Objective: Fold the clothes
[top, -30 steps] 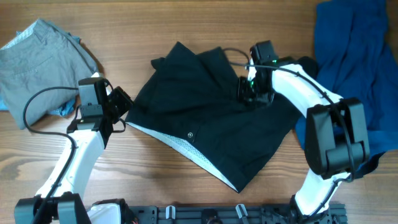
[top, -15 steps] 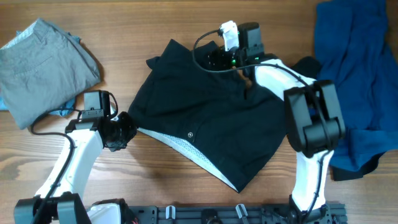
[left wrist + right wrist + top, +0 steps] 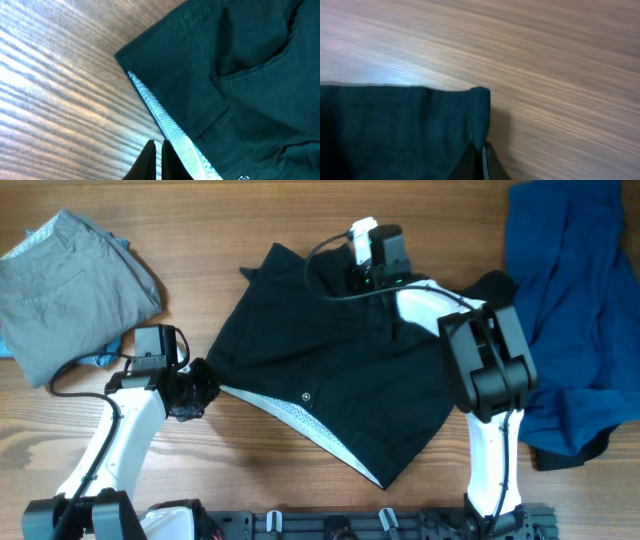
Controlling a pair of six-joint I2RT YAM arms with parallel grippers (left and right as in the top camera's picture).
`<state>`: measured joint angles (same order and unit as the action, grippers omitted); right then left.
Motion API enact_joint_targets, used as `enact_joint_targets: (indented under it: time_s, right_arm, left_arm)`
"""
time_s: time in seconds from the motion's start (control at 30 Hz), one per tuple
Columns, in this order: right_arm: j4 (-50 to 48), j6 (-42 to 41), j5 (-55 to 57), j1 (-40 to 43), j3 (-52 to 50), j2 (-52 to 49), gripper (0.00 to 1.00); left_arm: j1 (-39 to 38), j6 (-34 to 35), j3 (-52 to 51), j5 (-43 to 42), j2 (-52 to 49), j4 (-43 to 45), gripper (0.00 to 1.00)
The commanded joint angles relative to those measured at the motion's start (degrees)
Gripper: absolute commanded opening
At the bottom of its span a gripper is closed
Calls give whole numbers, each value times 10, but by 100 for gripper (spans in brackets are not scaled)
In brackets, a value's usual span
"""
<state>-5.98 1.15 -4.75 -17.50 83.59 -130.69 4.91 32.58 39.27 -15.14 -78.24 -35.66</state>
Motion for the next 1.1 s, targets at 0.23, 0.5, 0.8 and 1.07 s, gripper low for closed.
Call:
enact_joint_targets:
  time_s: [0.23, 0.5, 0.8, 1.07]
  right_arm:
    - [293, -43, 152, 143, 54, 159, 100]
    - [609, -107, 20, 143, 54, 346, 100]
    - [718, -119, -44, 143, 54, 355, 100]
    - [727, -123, -43, 143, 54, 355, 100]
  left_arm:
    - [-3, -4, 0, -36, -2, 40, 51]
    - [-3, 13, 0, -40, -24, 109, 66]
    - [-45, 13, 0, -60, -217, 384, 64]
    - [-6, 13, 141, -38, -231, 478, 4]
